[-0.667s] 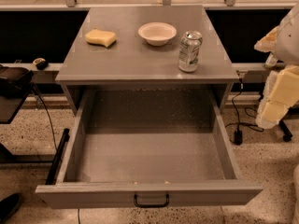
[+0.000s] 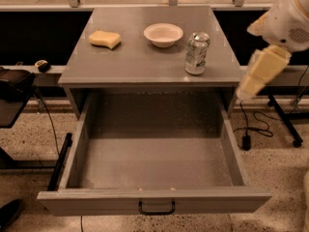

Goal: Place 7up can into top drawer

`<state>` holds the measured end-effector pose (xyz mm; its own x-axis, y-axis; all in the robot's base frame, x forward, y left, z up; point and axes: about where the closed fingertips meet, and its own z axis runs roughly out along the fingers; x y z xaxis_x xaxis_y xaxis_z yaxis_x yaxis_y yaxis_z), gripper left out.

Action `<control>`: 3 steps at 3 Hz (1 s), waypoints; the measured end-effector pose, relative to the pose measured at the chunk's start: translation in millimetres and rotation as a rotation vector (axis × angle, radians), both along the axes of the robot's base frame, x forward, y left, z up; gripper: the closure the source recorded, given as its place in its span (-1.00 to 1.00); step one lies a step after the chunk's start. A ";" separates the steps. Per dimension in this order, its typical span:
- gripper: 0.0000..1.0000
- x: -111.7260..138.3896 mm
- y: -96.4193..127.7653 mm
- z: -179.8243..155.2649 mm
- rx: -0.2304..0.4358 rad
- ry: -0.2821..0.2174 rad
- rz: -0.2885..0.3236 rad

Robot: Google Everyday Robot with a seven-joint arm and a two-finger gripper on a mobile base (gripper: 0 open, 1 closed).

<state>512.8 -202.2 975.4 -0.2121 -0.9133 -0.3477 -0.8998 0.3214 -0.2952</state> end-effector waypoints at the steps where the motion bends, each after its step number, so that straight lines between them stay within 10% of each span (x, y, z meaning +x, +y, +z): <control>1: -1.00 81.1 13.0 -2.8 0.137 -0.099 -0.016; 3: -1.00 183.9 69.8 -55.4 0.395 -0.082 -0.060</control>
Offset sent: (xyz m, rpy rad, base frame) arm 0.2240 0.0613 -0.0550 0.4868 -0.1307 -0.0995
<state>696.7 -132.4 920.0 -0.2183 -0.6926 -0.6875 -0.8545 0.4760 -0.2082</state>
